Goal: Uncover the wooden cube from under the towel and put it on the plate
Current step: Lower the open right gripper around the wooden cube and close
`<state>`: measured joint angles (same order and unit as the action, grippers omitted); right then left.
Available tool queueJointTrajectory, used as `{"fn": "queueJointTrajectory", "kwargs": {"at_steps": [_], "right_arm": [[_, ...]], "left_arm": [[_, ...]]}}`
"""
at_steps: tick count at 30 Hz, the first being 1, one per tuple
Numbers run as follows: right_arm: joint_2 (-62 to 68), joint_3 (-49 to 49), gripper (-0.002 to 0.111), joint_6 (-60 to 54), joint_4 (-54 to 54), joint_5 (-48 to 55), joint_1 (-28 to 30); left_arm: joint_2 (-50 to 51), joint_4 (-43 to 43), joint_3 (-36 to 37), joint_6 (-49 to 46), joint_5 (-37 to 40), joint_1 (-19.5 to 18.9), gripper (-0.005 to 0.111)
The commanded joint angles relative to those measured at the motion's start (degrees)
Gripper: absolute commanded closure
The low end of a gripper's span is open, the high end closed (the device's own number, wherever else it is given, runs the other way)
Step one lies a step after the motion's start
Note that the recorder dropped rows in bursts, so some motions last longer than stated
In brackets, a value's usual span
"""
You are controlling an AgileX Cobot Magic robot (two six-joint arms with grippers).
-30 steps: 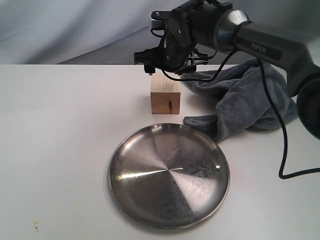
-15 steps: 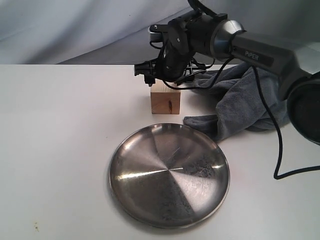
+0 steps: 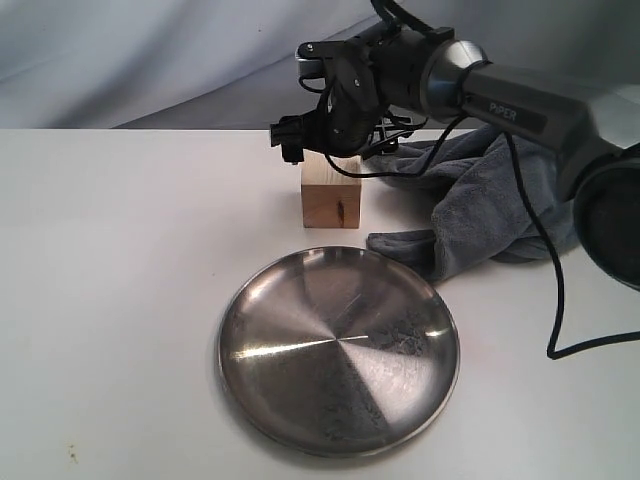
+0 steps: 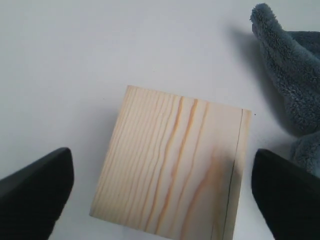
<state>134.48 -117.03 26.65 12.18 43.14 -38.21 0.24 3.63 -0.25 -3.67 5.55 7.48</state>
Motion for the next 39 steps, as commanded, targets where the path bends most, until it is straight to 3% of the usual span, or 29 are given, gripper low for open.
{"fn": "queueJointTrajectory", "kwargs": {"at_steps": [1,25,29,34,39], "right_arm": [[0.7,-0.4,0.008,0.1,0.7,-0.5,0.0],[3.9,-0.4,0.012,1.0,1.0,-1.1,0.0],[3.9,-0.4,0.025,1.0,1.0,-0.5,0.0],[3.9,-0.4,0.051,1.0,1.0,-0.3,0.0],[3.3,-0.4,0.053,0.7,0.3,0.7,-0.4]], "left_arm": [[-0.2,0.1,0.3,0.1,-0.6,-0.1,0.107],[-0.2,0.1,0.3,0.1,-0.6,-0.1,0.107],[-0.2,0.1,0.3,0.1,-0.6,-0.1,0.107],[-0.2,0.1,0.3,0.1,-0.6,-0.1,0.107],[-0.2,0.1,0.3,0.1,-0.6,-0.1,0.107]]}}
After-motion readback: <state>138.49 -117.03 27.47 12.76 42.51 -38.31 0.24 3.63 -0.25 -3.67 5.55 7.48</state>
